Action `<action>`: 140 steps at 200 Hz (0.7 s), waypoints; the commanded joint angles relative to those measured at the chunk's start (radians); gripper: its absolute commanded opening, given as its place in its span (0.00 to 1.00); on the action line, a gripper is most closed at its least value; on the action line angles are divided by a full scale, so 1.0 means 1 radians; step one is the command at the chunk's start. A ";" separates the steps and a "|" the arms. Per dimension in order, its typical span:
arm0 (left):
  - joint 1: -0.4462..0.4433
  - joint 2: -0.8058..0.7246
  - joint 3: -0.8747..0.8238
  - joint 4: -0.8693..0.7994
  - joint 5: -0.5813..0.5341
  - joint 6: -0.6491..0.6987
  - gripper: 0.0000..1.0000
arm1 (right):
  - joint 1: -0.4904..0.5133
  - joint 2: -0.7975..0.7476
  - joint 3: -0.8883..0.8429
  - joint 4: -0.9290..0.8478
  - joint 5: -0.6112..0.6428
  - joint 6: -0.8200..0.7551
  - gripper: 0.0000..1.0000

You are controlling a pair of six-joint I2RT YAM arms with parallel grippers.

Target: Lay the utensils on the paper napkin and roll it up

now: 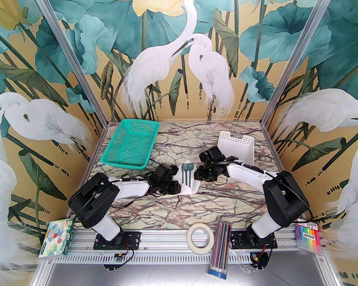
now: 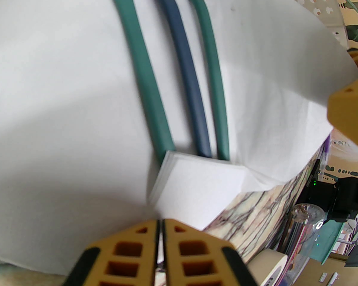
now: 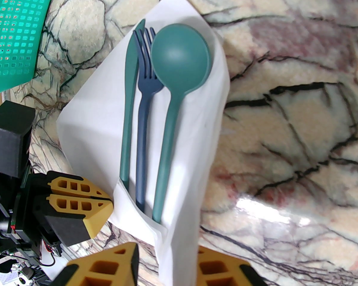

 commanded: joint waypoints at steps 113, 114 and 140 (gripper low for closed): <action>0.003 0.021 0.007 -0.037 -0.006 0.005 0.14 | 0.040 0.037 0.026 0.129 -0.163 0.068 0.09; 0.003 0.021 0.007 -0.037 -0.006 0.005 0.14 | 0.041 0.039 0.026 0.131 -0.164 0.069 0.09; 0.003 0.022 0.003 -0.028 -0.001 0.001 0.13 | 0.061 0.084 0.043 0.173 -0.162 0.095 0.09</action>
